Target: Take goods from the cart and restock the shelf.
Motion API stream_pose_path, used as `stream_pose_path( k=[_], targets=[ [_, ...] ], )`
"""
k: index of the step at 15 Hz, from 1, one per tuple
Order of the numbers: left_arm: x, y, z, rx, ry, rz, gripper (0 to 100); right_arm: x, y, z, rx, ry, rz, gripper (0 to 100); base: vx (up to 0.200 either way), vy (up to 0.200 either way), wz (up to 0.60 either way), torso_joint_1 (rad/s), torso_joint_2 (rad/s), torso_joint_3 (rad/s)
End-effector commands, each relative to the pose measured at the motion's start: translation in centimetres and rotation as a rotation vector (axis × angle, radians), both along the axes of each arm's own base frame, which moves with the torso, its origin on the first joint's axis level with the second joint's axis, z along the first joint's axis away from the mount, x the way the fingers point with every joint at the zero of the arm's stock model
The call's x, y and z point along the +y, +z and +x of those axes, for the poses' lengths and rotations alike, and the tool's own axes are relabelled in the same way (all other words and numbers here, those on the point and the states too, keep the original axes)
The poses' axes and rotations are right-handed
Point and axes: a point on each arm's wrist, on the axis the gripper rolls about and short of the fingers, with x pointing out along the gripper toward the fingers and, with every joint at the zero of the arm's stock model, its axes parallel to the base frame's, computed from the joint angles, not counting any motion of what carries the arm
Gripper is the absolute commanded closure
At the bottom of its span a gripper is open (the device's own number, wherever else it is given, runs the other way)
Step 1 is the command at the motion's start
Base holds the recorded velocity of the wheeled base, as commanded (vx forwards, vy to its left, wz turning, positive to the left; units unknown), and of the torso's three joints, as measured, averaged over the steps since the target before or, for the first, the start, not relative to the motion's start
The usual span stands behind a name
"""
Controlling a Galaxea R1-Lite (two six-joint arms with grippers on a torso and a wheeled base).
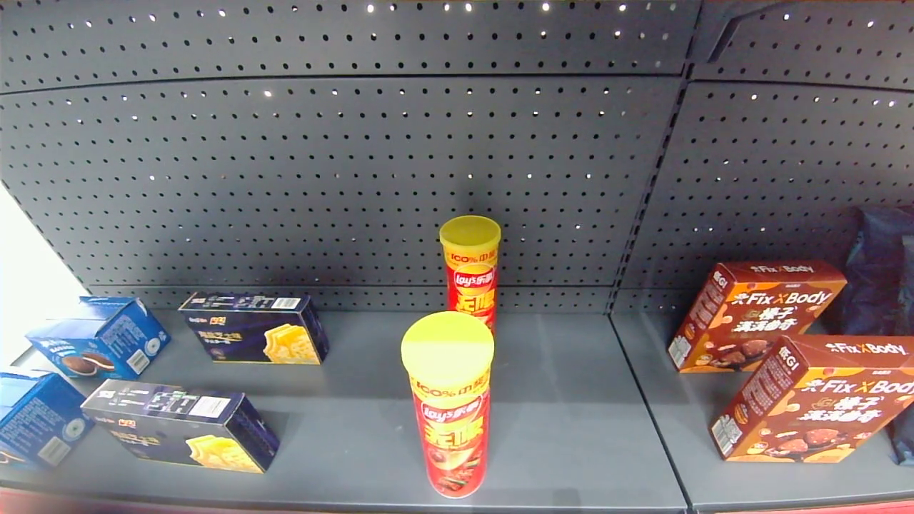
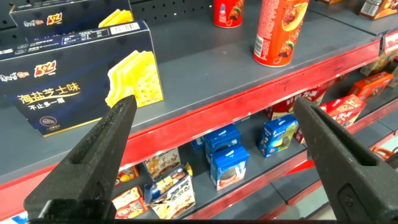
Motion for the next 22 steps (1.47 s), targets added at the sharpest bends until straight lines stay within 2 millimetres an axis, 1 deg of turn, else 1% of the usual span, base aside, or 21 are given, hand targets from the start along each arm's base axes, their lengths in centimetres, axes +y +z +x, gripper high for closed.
stream_pose_path(
  k=[1, 2, 4, 22],
  targets=[
    [0.0, 0.0, 0.0, 0.0, -0.001, 0.0, 0, -0.08, -0.33, -0.02, 0.027, -0.033, 0.007, 0, 0.0, 0.0, 0.0, 0.0, 0.0, 0.0],
    [0.0, 0.0, 0.0, 0.0, 0.001, 0.0, 0, -0.08, -0.71, -0.09, 0.055, -0.024, -0.004, 0, 0.0, 0.0, 0.0, 0.0, 0.0, 0.0],
    [0.0, 0.0, 0.0, 0.0, 0.001, 0.0, 0, -0.07, -0.73, -0.37, 0.011, 0.005, -0.014, 0, 0.0, 0.0, 0.0, 0.0, 0.0, 0.0],
    [0.0, 0.05, -0.01, -0.014, -0.002, 0.02, 0, -0.07, -0.73, -0.37, 0.011, 0.003, -0.013, 0, 0.0, 0.0, 0.0, 0.0, 0.0, 0.0]
  ],
)
